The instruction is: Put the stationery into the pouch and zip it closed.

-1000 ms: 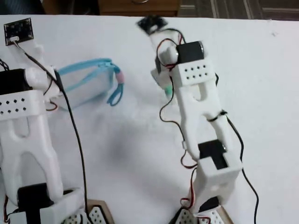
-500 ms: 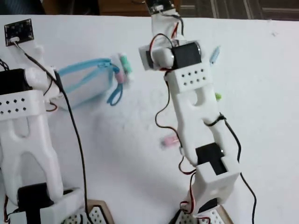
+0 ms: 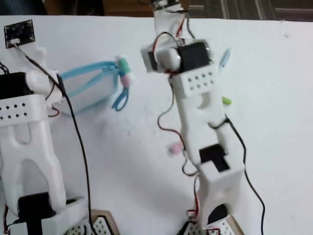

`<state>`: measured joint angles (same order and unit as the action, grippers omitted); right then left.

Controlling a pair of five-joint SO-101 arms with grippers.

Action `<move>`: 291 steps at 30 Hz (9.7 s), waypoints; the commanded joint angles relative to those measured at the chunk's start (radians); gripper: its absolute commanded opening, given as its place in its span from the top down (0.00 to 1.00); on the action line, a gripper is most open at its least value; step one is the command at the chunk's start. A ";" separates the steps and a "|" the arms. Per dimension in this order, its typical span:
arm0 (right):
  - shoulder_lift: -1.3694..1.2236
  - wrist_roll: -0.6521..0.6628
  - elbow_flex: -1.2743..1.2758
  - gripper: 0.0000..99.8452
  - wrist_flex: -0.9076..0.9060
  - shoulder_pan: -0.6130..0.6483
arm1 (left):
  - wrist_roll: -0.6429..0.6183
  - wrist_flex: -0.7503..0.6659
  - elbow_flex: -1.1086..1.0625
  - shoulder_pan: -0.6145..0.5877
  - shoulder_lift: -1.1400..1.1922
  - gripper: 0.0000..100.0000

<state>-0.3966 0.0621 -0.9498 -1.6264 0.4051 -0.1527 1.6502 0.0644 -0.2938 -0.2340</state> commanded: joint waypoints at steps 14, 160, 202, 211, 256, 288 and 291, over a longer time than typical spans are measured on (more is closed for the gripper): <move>-0.484 0.002 -0.032 0.71 0.460 0.114 | -0.003 0.028 0.025 -0.087 0.005 0.98; -0.928 -0.287 -0.512 0.72 0.499 0.260 | -0.005 0.029 0.020 -0.088 0.005 0.98; -0.840 -0.255 -0.497 0.67 0.467 0.205 | -0.003 0.035 0.023 -0.088 0.005 0.98; -0.974 -0.247 -0.486 0.84 0.641 0.213 | -0.003 0.034 0.023 -0.088 0.005 0.98; -0.260 -0.106 0.460 0.63 -0.143 0.090 | -0.003 0.037 0.025 -0.088 0.005 0.98; -0.584 -0.114 -0.245 0.99 -0.143 0.064 | -0.003 0.048 0.025 -0.088 0.004 0.98; -0.506 -0.117 -0.368 0.98 -0.148 0.050 | -0.003 0.049 0.025 -0.088 0.004 0.98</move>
<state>-1.0073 -0.0514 -1.1861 -1.7492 0.4741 -0.1511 1.6916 0.0736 -0.3751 -0.2263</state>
